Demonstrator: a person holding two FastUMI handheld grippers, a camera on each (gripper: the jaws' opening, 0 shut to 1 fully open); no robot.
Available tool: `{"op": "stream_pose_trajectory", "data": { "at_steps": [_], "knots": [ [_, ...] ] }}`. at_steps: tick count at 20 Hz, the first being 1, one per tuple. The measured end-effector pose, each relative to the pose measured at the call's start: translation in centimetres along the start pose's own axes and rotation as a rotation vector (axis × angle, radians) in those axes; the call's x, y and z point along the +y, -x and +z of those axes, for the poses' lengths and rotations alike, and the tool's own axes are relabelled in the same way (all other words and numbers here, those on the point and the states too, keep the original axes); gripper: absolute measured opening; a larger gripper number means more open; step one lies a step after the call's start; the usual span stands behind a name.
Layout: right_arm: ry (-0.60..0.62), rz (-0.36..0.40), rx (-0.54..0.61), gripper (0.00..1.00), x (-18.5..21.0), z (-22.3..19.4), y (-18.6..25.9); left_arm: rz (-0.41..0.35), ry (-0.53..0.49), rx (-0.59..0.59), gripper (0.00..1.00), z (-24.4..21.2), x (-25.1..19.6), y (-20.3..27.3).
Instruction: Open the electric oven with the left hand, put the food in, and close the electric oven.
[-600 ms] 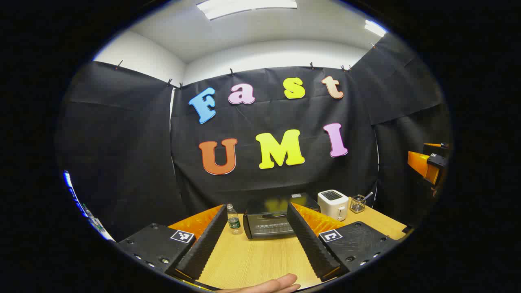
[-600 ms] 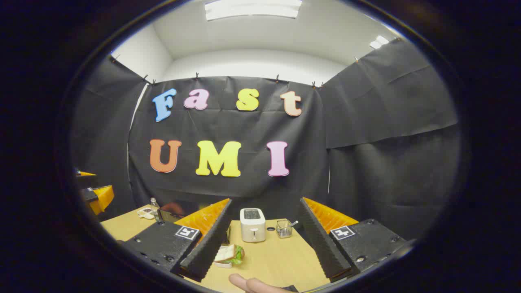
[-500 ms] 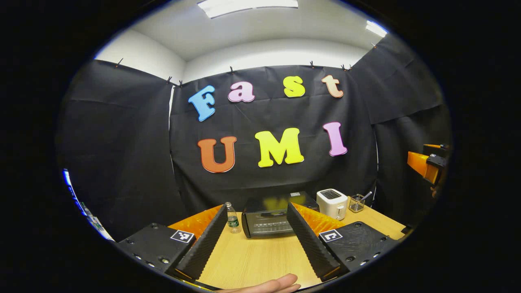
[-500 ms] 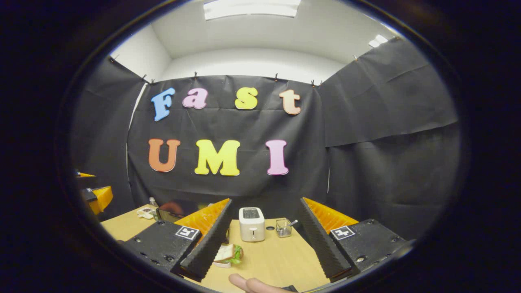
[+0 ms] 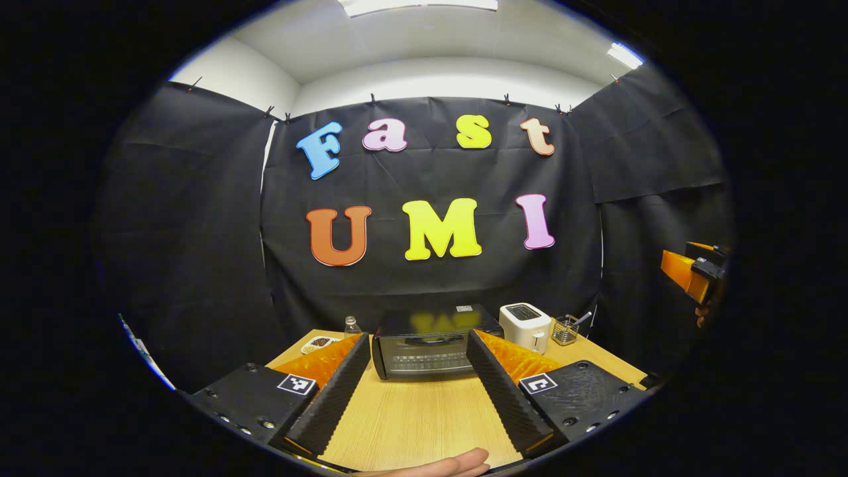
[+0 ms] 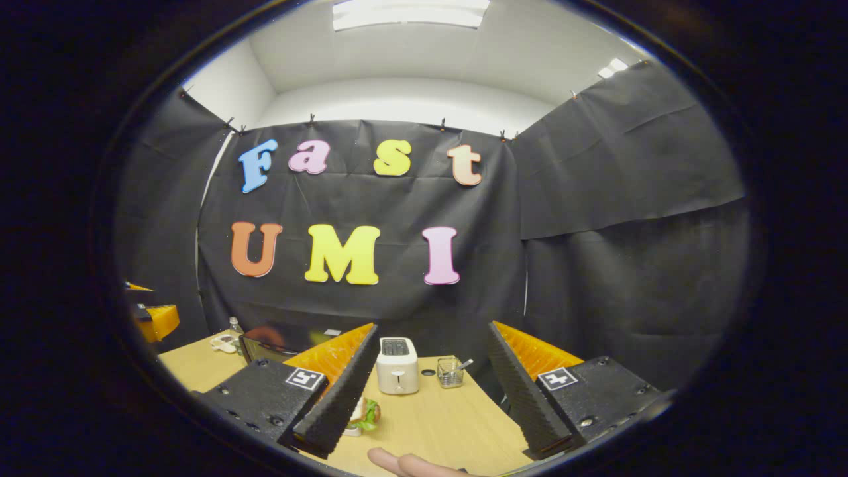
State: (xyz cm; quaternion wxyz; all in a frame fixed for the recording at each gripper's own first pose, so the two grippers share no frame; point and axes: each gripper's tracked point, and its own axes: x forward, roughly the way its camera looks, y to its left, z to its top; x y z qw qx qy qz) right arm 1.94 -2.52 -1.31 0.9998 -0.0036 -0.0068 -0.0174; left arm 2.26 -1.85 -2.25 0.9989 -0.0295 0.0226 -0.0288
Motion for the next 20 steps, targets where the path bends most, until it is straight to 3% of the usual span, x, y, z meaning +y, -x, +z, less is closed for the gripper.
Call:
{"op": "stream_pose_trajectory", "data": {
  "at_steps": [1, 3, 5, 6, 9, 10, 11, 20],
  "knots": [
    [-0.007, 0.006, 0.000, 0.94, 0.1, -0.3, -0.3, -0.001, -0.005, 0.000, 0.96, -0.3, -0.1, -0.6],
    [-0.025, 0.024, 0.011, 1.00, 0.3, -1.0, -1.0, -0.010, -0.007, 0.006, 0.96, -1.3, -0.6, -2.3],
    [-0.039, 0.037, 0.023, 1.00, 0.4, -1.7, -2.2, -0.005, -0.010, 0.026, 0.96, -2.3, -0.7, -4.6],
    [-0.044, 0.039, 0.030, 0.95, 0.5, -2.0, -2.9, 0.001, -0.008, 0.046, 0.96, -3.0, -0.6, -5.9],
    [-0.040, 0.071, 0.080, 1.00, 1.3, -3.5, -5.0, 0.004, 0.022, 0.113, 0.96, -4.8, -0.7, -10.1],
    [-0.034, 0.077, 0.087, 0.95, 1.5, -3.7, -5.8, -0.001, 0.037, 0.136, 0.96, -5.3, -0.8, -11.5],
    [-0.026, 0.076, 0.095, 1.00, 1.3, -4.0, -6.4, -0.009, 0.049, 0.161, 0.96, -6.0, -1.1, -13.0],
    [-0.053, 0.021, 0.094, 1.00, -0.9, -3.1, -10.1, -0.024, 0.060, 0.344, 0.96, -12.3, -1.6, -26.3]
  ]
}}
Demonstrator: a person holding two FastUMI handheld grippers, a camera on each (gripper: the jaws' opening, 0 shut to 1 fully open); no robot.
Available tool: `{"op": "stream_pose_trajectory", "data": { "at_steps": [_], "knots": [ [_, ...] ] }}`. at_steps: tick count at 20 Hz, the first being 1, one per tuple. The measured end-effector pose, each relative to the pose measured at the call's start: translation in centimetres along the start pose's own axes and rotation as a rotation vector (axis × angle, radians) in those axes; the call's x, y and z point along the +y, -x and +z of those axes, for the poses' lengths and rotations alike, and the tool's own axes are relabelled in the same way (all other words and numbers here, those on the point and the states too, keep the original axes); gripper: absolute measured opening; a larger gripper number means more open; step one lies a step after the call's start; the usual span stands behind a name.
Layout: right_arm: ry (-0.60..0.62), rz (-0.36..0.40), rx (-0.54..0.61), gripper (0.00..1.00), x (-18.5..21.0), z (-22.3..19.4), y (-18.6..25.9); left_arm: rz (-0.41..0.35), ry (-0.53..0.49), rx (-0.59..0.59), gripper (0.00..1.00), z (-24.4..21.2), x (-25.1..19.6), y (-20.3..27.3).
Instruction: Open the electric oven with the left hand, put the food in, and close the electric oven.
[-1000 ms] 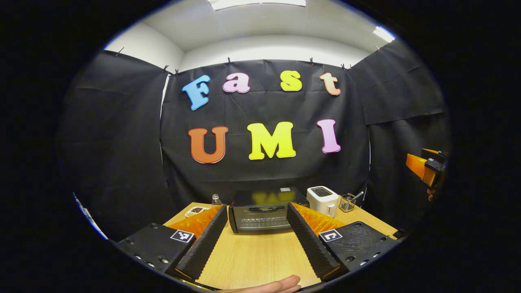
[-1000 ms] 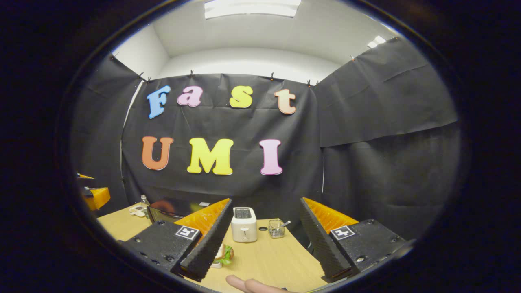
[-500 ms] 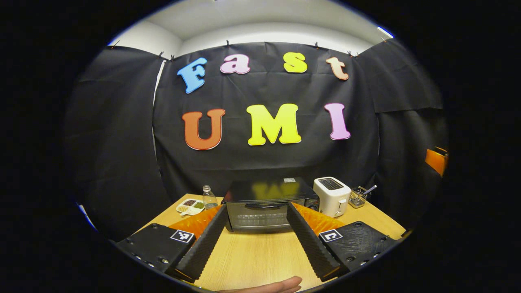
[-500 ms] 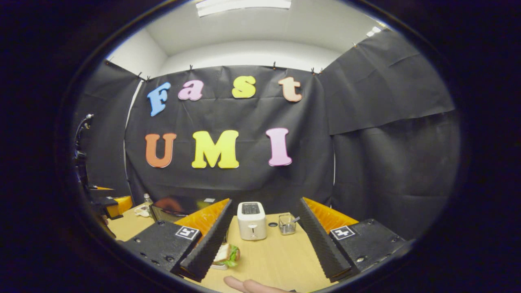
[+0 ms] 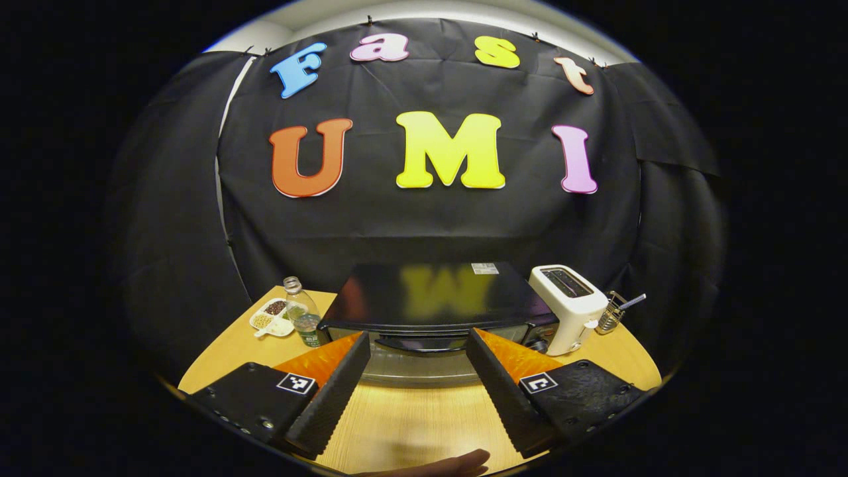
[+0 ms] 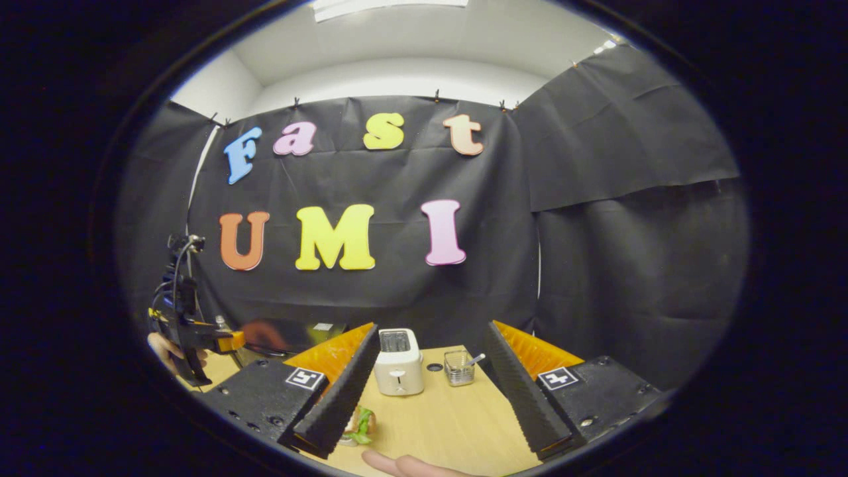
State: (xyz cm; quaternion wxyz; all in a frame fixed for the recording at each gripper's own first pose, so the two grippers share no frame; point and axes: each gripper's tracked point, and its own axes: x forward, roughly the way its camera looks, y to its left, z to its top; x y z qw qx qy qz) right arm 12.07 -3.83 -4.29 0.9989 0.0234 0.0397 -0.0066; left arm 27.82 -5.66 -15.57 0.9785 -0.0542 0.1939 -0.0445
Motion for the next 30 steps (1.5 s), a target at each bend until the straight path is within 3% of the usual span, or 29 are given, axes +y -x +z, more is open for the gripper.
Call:
{"op": "stream_pose_trajectory", "data": {
  "at_steps": [5, 7, 9, 10, 11, 12, 13, 14, 15, 26, 27, 28, 30],
  "knots": [
    [0.025, -0.010, -0.014, 1.00, -0.1, 0.6, -0.3, -0.015, 0.011, 0.107, 0.96, -2.8, -0.6, -5.2],
    [0.034, -0.008, -0.025, 1.00, 0.4, 0.9, -0.3, 0.006, 0.001, 0.090, 0.99, -2.4, -0.1, -6.5],
    [0.040, 0.001, -0.026, 1.00, 0.8, 0.8, -0.3, -0.026, 0.006, 0.122, 0.96, -3.0, -0.9, -7.3],
    [0.040, 0.007, -0.027, 1.00, 0.9, 0.8, -0.2, -0.028, -0.009, 0.096, 0.96, -2.3, -1.0, -7.1],
    [0.041, 0.010, -0.028, 1.00, 0.9, 0.9, -0.3, -0.031, -0.016, 0.121, 0.82, -2.7, -0.9, -7.3],
    [0.041, 0.007, -0.031, 1.00, 0.8, 1.0, -0.3, -0.031, -0.009, 0.133, 0.95, -2.8, -0.9, -7.2],
    [0.038, 0.008, -0.033, 1.00, 0.8, 1.0, -0.3, -0.032, -0.004, 0.141, 0.97, -2.9, -0.8, -7.3],
    [0.033, 0.009, -0.033, 1.00, 0.9, 1.0, -0.3, -0.031, 0.005, 0.154, 0.83, -3.0, -0.8, -7.1],
    [0.029, 0.011, -0.029, 1.00, 1.1, 0.8, -0.3, -0.031, 0.004, 0.151, 0.97, -3.0, -0.8, -7.0],
    [0.055, 0.035, -0.045, 1.00, 2.4, 1.4, 0.4, -0.031, 0.004, 0.080, 0.97, -5.3, -0.8, -2.8],
    [0.056, 0.038, -0.044, 0.95, 2.5, 1.2, 0.4, -0.030, 0.004, 0.078, 0.97, -5.9, -0.8, -2.1],
    [0.058, 0.040, -0.039, 1.00, 2.7, 1.1, 0.5, -0.029, 0.001, 0.075, 0.97, -6.4, -0.8, -1.6],
    [0.060, 0.043, -0.034, 1.00, 2.8, 0.9, 0.7, -0.030, -0.003, 0.069, 0.97, -7.5, -0.8, -0.4]
  ]
}}
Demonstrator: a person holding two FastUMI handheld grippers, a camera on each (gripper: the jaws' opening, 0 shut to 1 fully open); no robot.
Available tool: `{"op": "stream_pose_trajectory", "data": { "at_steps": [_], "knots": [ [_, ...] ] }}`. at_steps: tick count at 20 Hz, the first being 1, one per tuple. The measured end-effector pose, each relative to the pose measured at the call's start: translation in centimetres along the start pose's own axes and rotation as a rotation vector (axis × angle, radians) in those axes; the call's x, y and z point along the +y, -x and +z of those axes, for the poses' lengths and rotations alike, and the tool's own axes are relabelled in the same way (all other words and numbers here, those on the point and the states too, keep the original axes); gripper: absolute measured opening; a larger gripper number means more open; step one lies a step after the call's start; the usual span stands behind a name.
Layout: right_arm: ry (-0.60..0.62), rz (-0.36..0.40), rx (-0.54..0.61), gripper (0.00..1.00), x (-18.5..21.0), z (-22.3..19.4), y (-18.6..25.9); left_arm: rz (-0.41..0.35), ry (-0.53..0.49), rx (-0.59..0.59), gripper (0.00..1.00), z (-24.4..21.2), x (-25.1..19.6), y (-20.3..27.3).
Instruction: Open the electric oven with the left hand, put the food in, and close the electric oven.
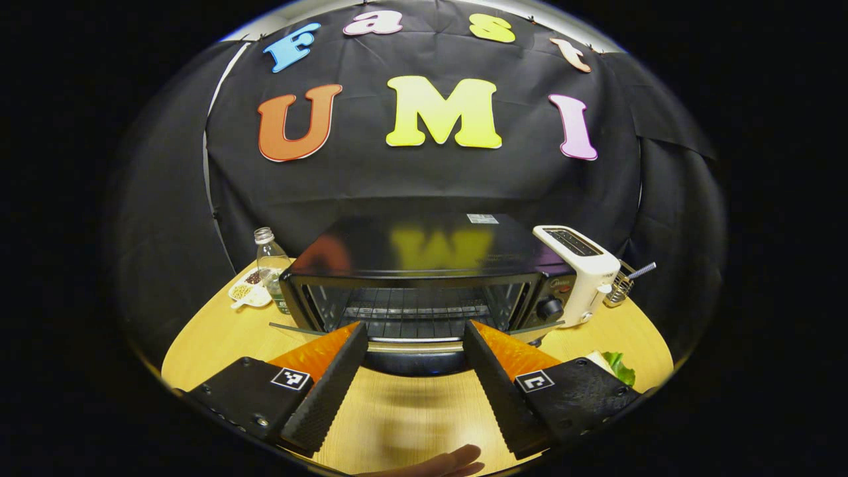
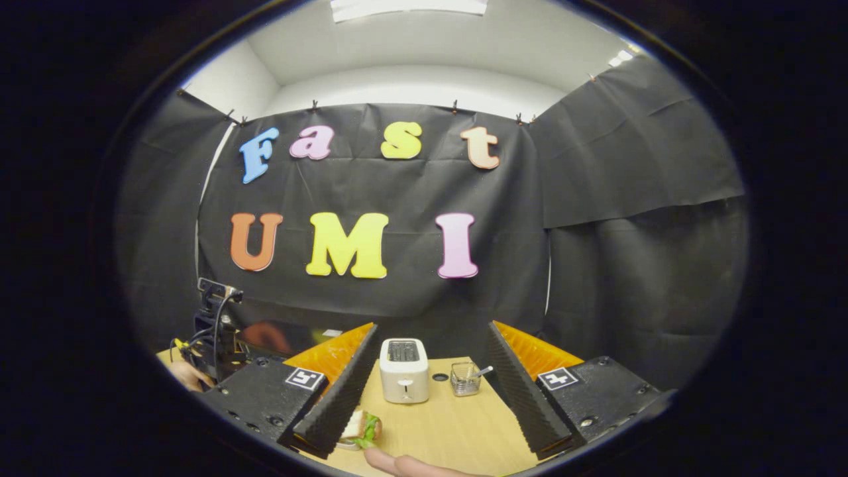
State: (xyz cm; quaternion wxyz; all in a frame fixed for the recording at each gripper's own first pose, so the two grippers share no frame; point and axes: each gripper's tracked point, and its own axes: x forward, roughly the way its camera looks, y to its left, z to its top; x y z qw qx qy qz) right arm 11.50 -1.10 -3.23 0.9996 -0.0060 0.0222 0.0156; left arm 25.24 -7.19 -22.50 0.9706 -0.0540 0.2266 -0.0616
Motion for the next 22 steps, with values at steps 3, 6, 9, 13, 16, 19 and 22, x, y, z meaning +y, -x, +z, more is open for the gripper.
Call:
{"op": "stream_pose_trajectory", "data": {
  "at_steps": [3, 6, 9, 13, 16, 19, 22],
  "knots": [
    [0.003, -0.006, -0.006, 1.00, 0.0, 0.0, 0.2, 0.002, 0.003, -0.017, 0.97, -2.0, 0.0, 1.3],
    [0.006, -0.007, -0.007, 1.00, 0.2, 0.0, 0.3, 0.004, 0.011, -0.025, 0.97, -4.3, -0.1, 2.4],
    [0.021, -0.013, 0.007, 1.00, 0.3, -0.5, 0.4, 0.007, -0.011, -0.048, 0.97, -6.1, -0.2, 3.1],
    [0.021, -0.006, 0.015, 1.00, 0.5, -0.9, 0.4, 0.006, 0.007, -0.035, 0.97, -8.1, -0.4, 3.5],
    [0.008, 0.005, 0.024, 1.00, 0.7, -1.4, 0.6, 0.006, -0.002, -0.013, 0.97, -10.3, -0.4, 3.6],
    [0.011, -0.004, 0.005, 1.00, 0.4, -1.2, 0.7, 0.006, -0.007, 0.035, 0.96, -13.3, -0.5, 3.4],
    [0.020, -0.011, -0.015, 1.00, 0.5, -1.0, 1.1, -0.001, 0.037, 0.089, 0.95, -15.8, -0.4, 2.8]
  ]
}}
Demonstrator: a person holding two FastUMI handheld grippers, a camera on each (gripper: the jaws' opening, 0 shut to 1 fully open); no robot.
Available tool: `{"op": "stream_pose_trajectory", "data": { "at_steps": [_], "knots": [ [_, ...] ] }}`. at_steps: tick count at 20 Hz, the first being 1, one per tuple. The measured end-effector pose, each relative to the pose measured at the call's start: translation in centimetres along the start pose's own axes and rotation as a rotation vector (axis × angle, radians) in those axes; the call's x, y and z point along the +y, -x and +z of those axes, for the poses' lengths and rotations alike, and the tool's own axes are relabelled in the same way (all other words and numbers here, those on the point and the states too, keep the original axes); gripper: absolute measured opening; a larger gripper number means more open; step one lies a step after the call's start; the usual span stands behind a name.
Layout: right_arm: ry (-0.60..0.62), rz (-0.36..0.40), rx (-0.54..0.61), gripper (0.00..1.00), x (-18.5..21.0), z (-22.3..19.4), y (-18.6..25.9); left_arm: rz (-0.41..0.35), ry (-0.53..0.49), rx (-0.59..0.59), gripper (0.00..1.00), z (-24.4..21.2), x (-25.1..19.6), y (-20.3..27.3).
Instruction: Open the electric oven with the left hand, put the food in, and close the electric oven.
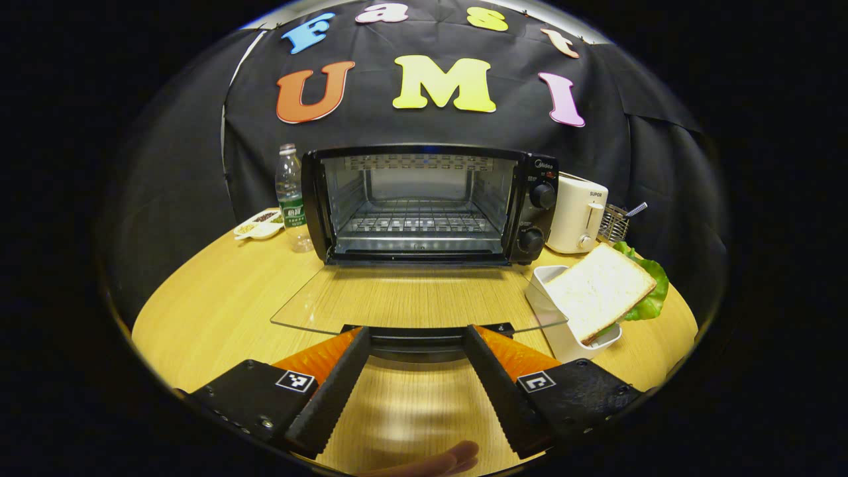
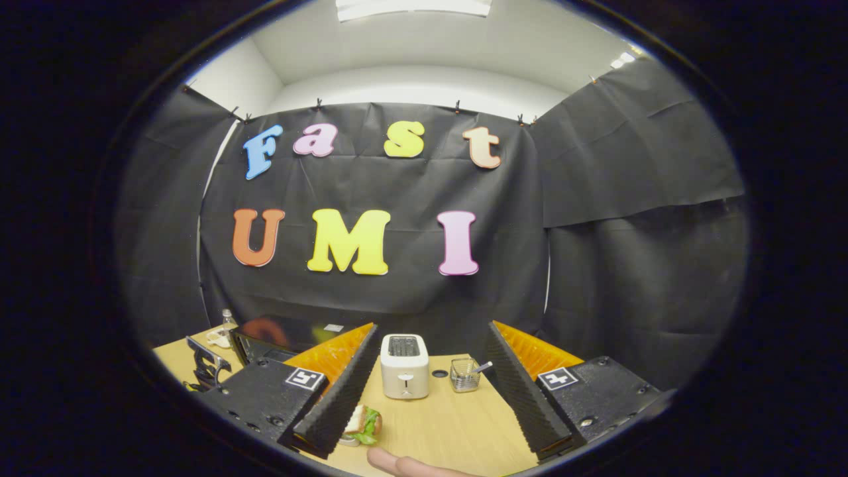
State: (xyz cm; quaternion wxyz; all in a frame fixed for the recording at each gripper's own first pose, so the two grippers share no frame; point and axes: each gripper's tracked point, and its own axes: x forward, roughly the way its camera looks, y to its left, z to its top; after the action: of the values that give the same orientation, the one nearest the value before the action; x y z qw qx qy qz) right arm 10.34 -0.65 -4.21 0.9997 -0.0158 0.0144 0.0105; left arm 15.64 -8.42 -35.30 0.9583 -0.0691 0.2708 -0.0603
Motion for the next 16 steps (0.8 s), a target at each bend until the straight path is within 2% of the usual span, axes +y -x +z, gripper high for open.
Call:
{"op": "stream_pose_trajectory", "data": {
  "at_steps": [1, 2, 3, 4, 5, 7, 8, 9, 11, 12, 13, 14, 15, 16],
  "knots": [
    [0.004, -0.001, -0.001, 1.00, 0.0, -0.2, 0.1, 0.002, 0.006, 0.022, 0.84, -1.0, -0.1, -0.2],
    [0.009, 0.001, 0.000, 1.00, 0.2, -0.3, 0.1, 0.006, -0.007, 0.015, 0.94, -1.2, -0.2, -0.1],
    [0.015, 0.002, 0.004, 1.00, 0.4, -0.7, 0.2, 0.007, -0.023, -0.002, 0.95, -0.9, -0.3, 0.0],
    [0.019, 0.002, 0.011, 1.00, 0.5, -0.9, 0.3, 0.007, -0.027, -0.002, 1.00, -0.9, -0.3, 0.1],
    [0.022, 0.004, 0.018, 1.00, 0.6, -1.3, 0.3, 0.007, -0.023, -0.003, 0.94, -1.0, -0.2, -0.1],
    [0.018, 0.010, 0.037, 1.00, 0.7, -1.7, 0.3, -0.005, -0.030, -0.026, 0.95, -0.4, -0.1, 0.6],
    [0.017, 0.013, 0.046, 0.95, 0.8, -1.8, 0.2, -0.017, -0.029, -0.031, 0.94, -0.2, -0.2, 0.9],
    [0.018, 0.012, 0.050, 1.00, 0.6, -1.9, 0.1, -0.022, -0.015, -0.036, 0.94, 0.2, -0.1, 1.4],
    [0.026, 0.015, 0.059, 1.00, 0.7, -2.0, -0.3, -0.030, 0.009, -0.065, 0.94, 1.8, 0.0, 3.0],
    [0.025, 0.022, 0.068, 1.00, 0.7, -2.3, -0.6, -0.025, 0.013, -0.084, 0.94, 2.8, 0.2, 4.0],
    [0.022, 0.033, 0.074, 0.95, 0.8, -2.5, -0.8, -0.014, 0.015, -0.109, 0.94, 3.9, 0.6, 5.0],
    [0.022, 0.045, 0.078, 0.95, 0.9, -2.6, -1.3, 0.001, 0.020, -0.136, 0.94, 5.0, 1.0, 6.1],
    [0.017, 0.049, 0.079, 1.00, 0.9, -2.8, -1.8, 0.010, 0.022, -0.168, 0.94, 6.0, 1.0, 7.2],
    [0.010, 0.053, 0.092, 0.95, 0.8, -3.3, -2.4, 0.013, 0.029, -0.197, 0.94, 7.3, 0.9, 8.2]
  ]
}}
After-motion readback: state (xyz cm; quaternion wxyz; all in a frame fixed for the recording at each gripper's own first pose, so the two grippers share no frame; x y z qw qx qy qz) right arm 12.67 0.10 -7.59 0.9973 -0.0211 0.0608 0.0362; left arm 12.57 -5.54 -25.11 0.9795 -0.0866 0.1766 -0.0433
